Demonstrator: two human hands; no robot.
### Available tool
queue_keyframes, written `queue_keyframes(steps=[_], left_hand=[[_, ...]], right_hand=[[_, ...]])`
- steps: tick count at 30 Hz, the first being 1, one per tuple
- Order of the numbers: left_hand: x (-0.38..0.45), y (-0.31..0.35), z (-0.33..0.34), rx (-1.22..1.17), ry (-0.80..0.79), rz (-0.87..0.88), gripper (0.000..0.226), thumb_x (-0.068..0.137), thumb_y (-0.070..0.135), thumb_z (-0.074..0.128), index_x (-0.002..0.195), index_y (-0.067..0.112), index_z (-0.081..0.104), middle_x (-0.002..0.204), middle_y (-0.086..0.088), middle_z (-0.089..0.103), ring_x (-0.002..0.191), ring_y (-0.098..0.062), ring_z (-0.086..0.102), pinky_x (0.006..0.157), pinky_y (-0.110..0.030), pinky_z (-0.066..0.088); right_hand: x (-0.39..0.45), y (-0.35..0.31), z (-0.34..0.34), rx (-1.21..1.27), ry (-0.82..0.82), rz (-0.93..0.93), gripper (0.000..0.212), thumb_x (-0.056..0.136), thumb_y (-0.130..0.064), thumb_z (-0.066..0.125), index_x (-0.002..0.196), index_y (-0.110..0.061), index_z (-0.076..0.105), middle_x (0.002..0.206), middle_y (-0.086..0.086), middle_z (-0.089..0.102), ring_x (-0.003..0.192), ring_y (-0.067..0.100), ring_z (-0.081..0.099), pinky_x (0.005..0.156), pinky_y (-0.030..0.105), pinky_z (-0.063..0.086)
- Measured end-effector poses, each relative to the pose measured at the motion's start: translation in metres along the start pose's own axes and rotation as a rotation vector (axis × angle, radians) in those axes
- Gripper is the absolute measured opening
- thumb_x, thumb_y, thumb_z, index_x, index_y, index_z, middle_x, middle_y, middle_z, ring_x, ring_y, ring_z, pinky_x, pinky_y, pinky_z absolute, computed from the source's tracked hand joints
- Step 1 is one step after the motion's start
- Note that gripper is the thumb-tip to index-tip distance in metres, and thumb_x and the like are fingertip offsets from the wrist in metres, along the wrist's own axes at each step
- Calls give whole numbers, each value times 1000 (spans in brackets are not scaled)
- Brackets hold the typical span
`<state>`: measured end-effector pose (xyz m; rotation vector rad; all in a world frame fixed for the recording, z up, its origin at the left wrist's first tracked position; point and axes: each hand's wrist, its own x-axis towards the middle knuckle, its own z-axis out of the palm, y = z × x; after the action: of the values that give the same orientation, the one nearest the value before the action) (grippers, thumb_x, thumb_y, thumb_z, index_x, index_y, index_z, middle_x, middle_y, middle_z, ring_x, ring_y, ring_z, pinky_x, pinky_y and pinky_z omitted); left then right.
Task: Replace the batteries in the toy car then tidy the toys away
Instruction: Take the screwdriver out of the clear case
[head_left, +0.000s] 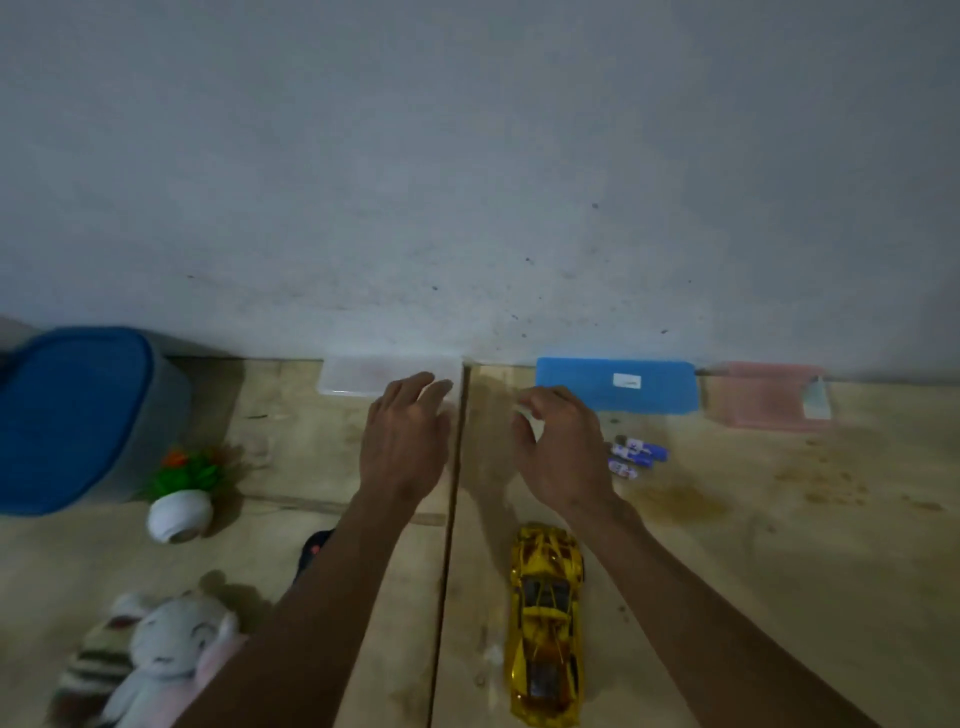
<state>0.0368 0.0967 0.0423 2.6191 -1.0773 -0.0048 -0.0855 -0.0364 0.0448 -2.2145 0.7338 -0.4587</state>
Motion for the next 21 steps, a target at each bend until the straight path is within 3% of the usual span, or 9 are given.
queue_keyframes(steps=[7,9,11,13,16,18,21], left_hand=[[6,-102,-24,63,-50,-103,43,89,15,72,131,9,65,137,-17,61,126,-39,54,101,-53,47],[13,-125,-24,69,-73,-62,45,87,16,75,130,9,65,136,-19,61,125,-40,55,100,-54,48],[21,-144,-21,71,-86,14,45,84,17,78,127,8,68,132,-20,63,120,-42,58,95,-54,51],[28,-156,-18,71,-95,80,45,81,18,81,123,8,70,129,-21,65,117,-42,59,91,-53,52],[36,-164,-13,61,-108,149,46,78,19,84,121,8,71,127,-19,66,116,-42,58,91,-52,53],[40,-168,-10,54,-105,176,47,77,24,84,120,8,71,126,-19,66,117,-42,58,90,-51,54],[42,-172,-5,49,-74,211,49,75,25,86,117,6,71,123,-20,66,115,-42,58,87,-52,55]], right_hand=[[4,-69,89,229,48,277,21,88,-12,70,109,-12,69,99,2,72,86,12,66,81,24,55],[7,-83,113,273,96,389,19,87,-14,72,106,-13,68,96,-1,70,84,10,64,77,17,53],[10,-93,133,313,155,549,16,86,-15,74,99,-14,65,92,-1,68,78,8,60,67,1,43],[15,-102,151,405,262,709,20,82,-17,78,91,-14,60,88,2,68,71,4,56,63,-1,40],[24,-112,170,558,446,832,32,76,-18,84,83,-21,53,79,-4,66,71,8,61,69,7,48],[31,-116,182,648,532,894,39,71,-19,87,80,-27,50,79,-4,67,75,17,69,77,30,59],[39,-123,194,779,597,991,43,61,-23,90,79,-27,51,79,8,73,73,28,73,73,48,62]])
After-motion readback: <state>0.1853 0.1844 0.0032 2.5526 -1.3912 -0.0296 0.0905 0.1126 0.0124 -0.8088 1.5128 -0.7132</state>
